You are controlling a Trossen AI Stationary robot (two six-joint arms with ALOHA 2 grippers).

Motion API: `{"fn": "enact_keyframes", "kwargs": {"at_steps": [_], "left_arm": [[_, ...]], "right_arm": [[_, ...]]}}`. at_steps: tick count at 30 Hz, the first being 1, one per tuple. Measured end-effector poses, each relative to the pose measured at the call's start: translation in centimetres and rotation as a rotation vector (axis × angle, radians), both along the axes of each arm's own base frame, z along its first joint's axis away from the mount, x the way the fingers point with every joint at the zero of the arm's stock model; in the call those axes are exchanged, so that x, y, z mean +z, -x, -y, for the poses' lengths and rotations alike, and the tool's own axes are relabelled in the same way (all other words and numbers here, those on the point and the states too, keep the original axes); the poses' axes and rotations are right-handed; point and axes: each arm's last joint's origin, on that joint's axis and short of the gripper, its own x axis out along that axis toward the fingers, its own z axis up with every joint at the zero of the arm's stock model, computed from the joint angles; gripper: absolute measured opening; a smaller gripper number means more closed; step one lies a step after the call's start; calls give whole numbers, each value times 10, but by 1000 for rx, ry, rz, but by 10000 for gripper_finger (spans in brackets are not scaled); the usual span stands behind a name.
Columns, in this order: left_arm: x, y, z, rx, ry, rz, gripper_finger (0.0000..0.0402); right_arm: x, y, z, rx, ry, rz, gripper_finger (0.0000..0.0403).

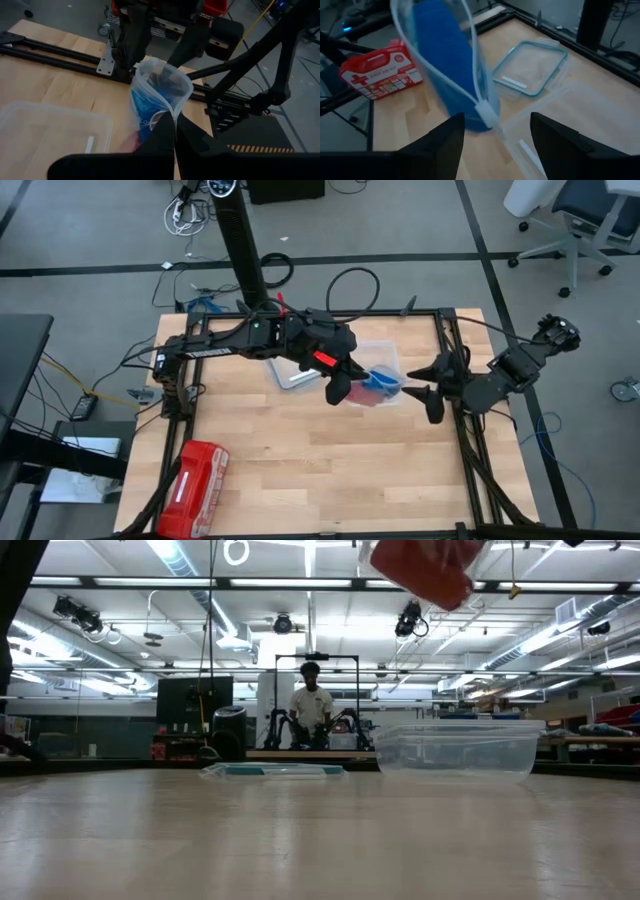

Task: Roll bandage
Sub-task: Close the transparent zip bag

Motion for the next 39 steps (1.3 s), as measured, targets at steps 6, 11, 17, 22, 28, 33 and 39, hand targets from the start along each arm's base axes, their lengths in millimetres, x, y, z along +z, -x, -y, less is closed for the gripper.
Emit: {"fn": "enact_keyframes", "kwargs": {"at_steps": [6, 11, 17, 22, 28, 33, 39], "left_arm": [[2, 1, 3, -5, 4, 4, 4], [2, 2, 7, -18, 4, 5, 4], [2, 2, 8, -20, 5, 5, 4], [2, 2, 8, -19, 3, 5, 4], [2, 2, 8, -36, 12, -2, 4], [-3, 5, 9, -50, 30, -65, 9], [-6, 7, 9, -60, 56, -96, 15]], "right_arm": [[-2, 0, 1, 27, -4, -32, 226], [0, 0, -1, 82, 53, -33, 226], [5, -4, -4, 144, 90, -2, 172], [5, -5, -3, 185, 81, -18, 96], [4, -5, -4, 232, 54, -32, 15], [4, -5, -5, 248, -4, -36, 12], [23, -1, -3, 272, -58, 1, 3]]}}
